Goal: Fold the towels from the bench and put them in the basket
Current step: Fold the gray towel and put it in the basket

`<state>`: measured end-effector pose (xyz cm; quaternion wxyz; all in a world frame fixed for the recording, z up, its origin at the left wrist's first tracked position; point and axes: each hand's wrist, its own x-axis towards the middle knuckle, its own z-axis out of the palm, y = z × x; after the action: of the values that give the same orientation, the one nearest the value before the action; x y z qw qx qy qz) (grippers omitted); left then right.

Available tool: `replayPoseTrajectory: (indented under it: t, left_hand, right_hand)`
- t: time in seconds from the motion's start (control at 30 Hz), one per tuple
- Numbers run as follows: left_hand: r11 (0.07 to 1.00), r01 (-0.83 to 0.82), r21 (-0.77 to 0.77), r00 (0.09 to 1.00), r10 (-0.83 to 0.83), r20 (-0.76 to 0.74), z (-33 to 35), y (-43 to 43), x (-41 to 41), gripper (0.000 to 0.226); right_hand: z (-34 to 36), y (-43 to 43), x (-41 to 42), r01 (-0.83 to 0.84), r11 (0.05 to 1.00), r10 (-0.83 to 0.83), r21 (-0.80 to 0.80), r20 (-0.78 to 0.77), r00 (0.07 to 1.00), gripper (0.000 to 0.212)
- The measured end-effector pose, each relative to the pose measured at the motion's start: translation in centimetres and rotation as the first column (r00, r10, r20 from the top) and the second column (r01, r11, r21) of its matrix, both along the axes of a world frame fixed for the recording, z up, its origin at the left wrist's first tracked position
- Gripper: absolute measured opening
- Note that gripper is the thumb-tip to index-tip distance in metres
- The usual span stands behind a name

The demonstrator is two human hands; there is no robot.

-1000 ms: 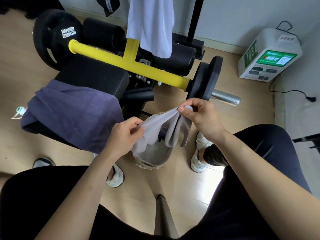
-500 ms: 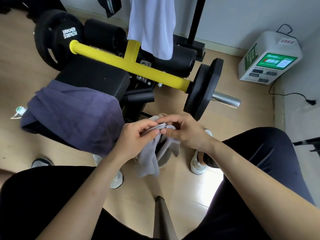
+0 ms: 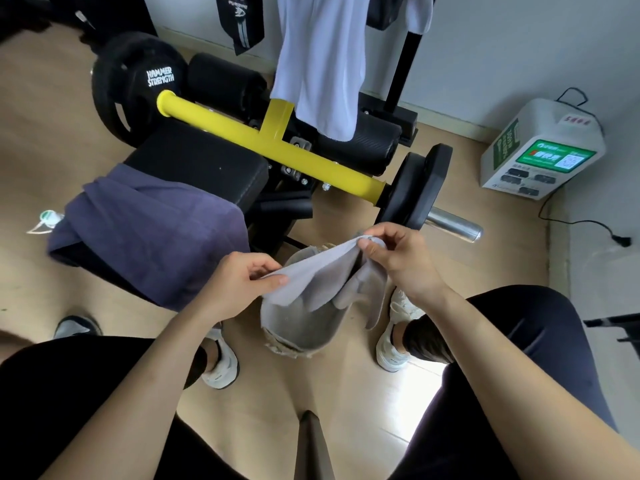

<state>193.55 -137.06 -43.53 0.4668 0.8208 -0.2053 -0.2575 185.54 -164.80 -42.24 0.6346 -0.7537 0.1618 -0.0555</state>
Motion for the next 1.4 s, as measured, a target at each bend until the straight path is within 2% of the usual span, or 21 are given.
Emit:
replayPoseTrajectory:
  t: [0.13,0.2,0.27,0.37,0.43,0.53,0.6,0.7,0.93,1.07,1.23,1.3,1.4]
  left_hand:
    - [0.963,-0.231,-0.136,0.971,0.219,-0.099,0.5,-0.4,-0.1,0.009]
    - [0.909,-0.367,-0.198,0.925,0.333,-0.185,0.4,-0.7,-0.2,0.009]
    - [0.844,-0.468,-0.263,0.872,0.393,-0.292,0.4,-1.0,-0.3,0.01]
    - [0.769,-0.549,-0.327,0.813,0.402,-0.42,0.8,-1.7,-0.7,0.012]
    - [0.731,-0.583,-0.354,0.779,0.379,-0.5,1.1,-2.2,-1.1,0.015]
    - [0.73,-0.583,-0.357,0.76,0.335,-0.557,1.3,-3.3,-2.1,0.017]
    - [0.741,-0.577,-0.344,0.756,0.326,-0.567,1.4,-3.9,-2.8,0.017]
    - [0.766,-0.565,-0.307,0.755,0.33,-0.566,1.4,-4.6,-3.8,0.02]
    - [0.746,-0.604,-0.281,0.714,0.35,-0.606,1.5,-5.3,-5.3,0.016]
    - [0.707,-0.645,-0.29,0.689,0.374,-0.621,1.5,-5.5,-5.8,0.016]
    - [0.676,-0.684,-0.275,0.669,0.429,-0.607,1.6,-5.8,-6.0,0.02]
    - [0.685,-0.667,-0.294,0.695,0.429,-0.577,1.6,-5.6,-6.0,0.02]
    - [0.755,-0.583,-0.298,0.793,0.45,-0.411,1.6,-5.0,-5.5,0.019]
  right_hand:
    - [-0.3,-0.9,0.3,0.106,0.994,-0.107,-0.021,-0.02,0.994,0.006]
    - [-0.6,-0.9,0.2,0.126,0.992,-0.127,-0.021,-0.025,0.992,0.007]
    - [-0.9,-0.9,0.1,0.113,0.994,-0.113,-0.015,-0.032,0.993,0.017]
    - [-0.9,-0.6,0.0,0.071,0.995,-0.069,0.069,-0.022,0.997,0.04]
    - [-0.7,-0.2,0.1,0.074,0.986,-0.074,0.15,-0.003,0.997,0.036]
    - [-0.6,0.7,0.2,0.076,0.98,-0.079,0.186,0.009,0.997,0.018]
    - [-0.8,1.3,0.2,0.095,0.977,-0.096,0.193,0.0,0.995,0.014]
    - [-1.0,2.4,-0.1,0.108,0.975,-0.105,0.192,-0.031,0.994,0.021]
    - [0.4,5.0,-1.0,-0.054,0.988,0.053,0.144,0.015,0.998,0.008]
    - [-0.1,5.9,-1.4,-0.004,1.0,0.003,0.023,0.026,1.0,0.004]
    - [-0.4,7.0,-1.9,-0.06,0.975,0.092,-0.213,0.147,0.985,0.012]
    - [-0.1,7.4,-2.1,-0.09,0.965,0.129,-0.246,0.147,0.981,0.023]
    - [0.0,7.4,-2.3,-0.182,0.94,0.228,-0.29,0.134,0.964,0.037]
